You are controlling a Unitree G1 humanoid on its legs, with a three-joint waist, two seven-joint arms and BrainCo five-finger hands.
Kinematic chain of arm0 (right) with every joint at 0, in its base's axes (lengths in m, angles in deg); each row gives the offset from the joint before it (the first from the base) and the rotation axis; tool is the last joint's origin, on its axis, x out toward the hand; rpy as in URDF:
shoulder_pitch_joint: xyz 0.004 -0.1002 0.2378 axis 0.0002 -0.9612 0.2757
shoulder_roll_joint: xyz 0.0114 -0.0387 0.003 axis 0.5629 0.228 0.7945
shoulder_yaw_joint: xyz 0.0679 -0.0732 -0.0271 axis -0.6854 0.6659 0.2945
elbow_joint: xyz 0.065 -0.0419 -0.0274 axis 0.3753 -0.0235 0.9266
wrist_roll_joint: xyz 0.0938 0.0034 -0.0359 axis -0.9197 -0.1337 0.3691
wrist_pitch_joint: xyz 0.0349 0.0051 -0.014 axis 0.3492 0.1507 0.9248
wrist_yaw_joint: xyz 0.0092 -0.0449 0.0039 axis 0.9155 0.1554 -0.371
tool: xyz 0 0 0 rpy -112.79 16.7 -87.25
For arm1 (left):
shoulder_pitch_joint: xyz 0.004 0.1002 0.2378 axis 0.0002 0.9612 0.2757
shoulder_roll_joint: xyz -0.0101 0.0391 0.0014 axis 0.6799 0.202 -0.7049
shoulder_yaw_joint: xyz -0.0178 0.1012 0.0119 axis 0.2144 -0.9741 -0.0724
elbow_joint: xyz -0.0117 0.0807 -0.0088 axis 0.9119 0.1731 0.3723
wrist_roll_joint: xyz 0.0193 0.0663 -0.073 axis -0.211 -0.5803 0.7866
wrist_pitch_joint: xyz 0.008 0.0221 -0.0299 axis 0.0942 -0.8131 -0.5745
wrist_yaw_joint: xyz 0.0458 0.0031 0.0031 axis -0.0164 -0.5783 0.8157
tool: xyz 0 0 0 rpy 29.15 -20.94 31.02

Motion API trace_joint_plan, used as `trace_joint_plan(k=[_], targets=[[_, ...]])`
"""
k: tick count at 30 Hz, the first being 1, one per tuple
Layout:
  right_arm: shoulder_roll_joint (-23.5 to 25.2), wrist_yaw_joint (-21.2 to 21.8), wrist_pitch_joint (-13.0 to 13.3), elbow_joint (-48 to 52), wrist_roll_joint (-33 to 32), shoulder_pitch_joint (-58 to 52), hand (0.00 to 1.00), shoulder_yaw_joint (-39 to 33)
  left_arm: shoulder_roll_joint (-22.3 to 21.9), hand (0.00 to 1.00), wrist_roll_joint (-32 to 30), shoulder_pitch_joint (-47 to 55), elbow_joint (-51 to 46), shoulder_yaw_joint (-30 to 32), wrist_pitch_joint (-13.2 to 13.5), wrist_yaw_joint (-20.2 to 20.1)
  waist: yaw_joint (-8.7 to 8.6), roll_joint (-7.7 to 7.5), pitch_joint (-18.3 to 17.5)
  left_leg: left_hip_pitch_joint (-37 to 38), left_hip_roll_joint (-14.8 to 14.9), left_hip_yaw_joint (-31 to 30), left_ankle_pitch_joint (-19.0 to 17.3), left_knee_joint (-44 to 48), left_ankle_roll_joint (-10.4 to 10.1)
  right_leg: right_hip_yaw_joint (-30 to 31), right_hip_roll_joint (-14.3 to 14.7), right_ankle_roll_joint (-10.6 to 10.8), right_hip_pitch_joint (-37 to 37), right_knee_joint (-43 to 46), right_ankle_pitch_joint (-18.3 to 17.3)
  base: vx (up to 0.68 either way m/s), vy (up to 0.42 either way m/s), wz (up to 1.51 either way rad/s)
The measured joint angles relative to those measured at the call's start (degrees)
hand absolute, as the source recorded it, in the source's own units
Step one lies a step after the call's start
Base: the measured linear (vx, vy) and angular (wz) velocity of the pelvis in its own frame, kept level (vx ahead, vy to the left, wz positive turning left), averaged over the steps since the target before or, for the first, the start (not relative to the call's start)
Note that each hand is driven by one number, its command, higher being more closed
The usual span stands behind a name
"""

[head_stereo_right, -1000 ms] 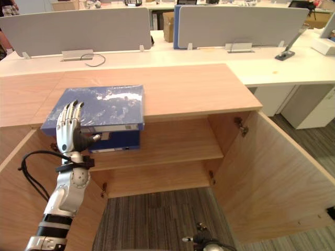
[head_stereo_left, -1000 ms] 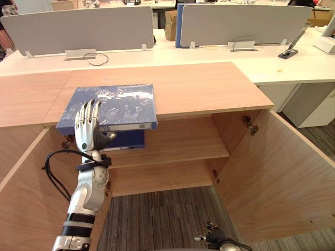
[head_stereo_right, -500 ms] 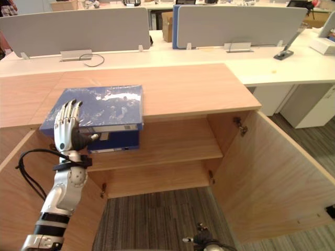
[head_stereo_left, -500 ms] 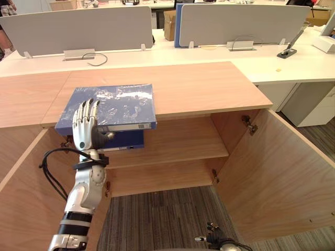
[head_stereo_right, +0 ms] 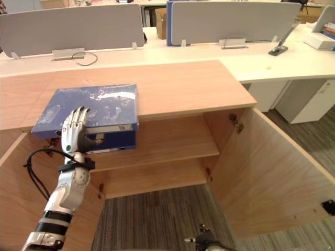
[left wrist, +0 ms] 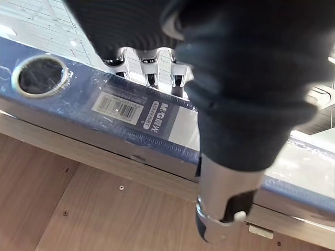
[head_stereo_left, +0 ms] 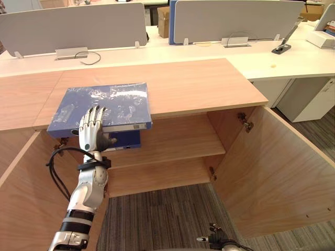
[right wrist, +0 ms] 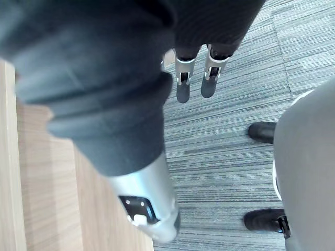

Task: Walk over to the cabinet, pick up the folder, carry it to the office cabinet, place the folder inside the office cabinet, then close the office cabinet door

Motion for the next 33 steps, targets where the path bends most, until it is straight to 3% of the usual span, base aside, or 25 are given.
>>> trace_joint_plan(k=[17,18,33], targets=[[0.00,-0.37,0.00,-1.47,-0.05,0.55,0.00,-2.20,0.91,0.00,-0.09,-0.02,1.09,-0.12,0.79,0.00,-0.75,0.35,-0.07,0.01,0.00,0.00,0.00,0.00,0.00,0.00,0.00,0.00,-0.01,-0.02,0.00,-0.02,0.001,0.00],[0.00,-0.37,0.00,-1.60,-0.06,0.58,0.00,-2.22,1.53,1.00,-0.08,-0.02,1.13,-0.37,0.89,-0.05,-0.94,0.37,-0.07,0.01,0.01,0.01,0.00,0.00,0.00,0.00,0.00,0.00,-0.02,-0.01,0.00,0.00,0.000,0.00],[-0.73,-0.38,-0.02,-2.12,-0.08,0.64,0.00,-4.48,5.58,1.00,-0.27,-3.46,1.66,-1.32,2.68,0.10,-1.19,1.12,-0.14,0.03,0.06,0.09,0.00,0.01,0.00,0.00,0.02,0.01,-0.03,-0.01,0.01,0.00,0.000,0.00]])
